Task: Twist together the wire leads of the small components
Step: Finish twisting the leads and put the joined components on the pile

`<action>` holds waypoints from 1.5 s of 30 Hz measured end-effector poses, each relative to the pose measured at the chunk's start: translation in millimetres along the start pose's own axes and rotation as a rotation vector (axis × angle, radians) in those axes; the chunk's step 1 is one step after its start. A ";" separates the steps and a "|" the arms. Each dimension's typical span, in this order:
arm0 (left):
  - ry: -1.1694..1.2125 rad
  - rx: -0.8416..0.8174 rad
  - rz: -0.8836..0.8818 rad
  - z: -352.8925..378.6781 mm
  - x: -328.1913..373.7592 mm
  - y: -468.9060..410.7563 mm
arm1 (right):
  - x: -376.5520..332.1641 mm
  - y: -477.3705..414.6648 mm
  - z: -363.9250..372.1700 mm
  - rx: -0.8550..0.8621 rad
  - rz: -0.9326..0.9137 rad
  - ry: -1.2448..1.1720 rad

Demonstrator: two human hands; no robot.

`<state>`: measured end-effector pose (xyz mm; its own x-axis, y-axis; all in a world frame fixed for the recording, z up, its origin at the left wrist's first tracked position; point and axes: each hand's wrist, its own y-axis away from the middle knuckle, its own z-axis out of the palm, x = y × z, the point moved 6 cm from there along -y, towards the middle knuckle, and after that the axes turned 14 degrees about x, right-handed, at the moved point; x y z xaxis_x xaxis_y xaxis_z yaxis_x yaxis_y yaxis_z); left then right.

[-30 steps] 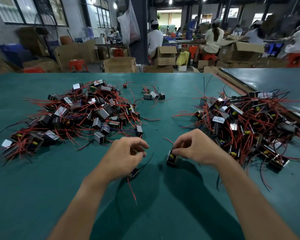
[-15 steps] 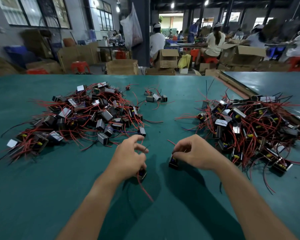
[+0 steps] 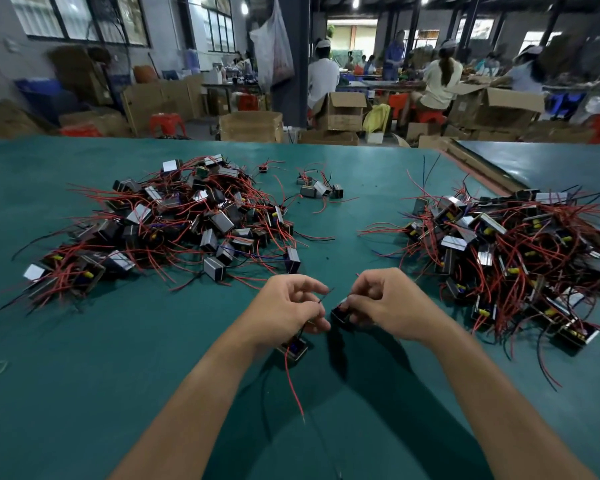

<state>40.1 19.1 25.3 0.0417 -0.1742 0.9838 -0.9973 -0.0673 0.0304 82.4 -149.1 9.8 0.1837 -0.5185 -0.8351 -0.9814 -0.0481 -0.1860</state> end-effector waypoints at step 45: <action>0.034 0.005 -0.049 3.3 0.1 -1.7 | -19.7 6.0 -1.7 0.075 -0.159 0.164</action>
<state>42.0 15.9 24.7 0.0887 -0.1373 0.9866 -0.9937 -0.0797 0.0783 72.8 -140.5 26.0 0.3179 -0.6413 -0.6983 -0.9328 -0.0799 -0.3513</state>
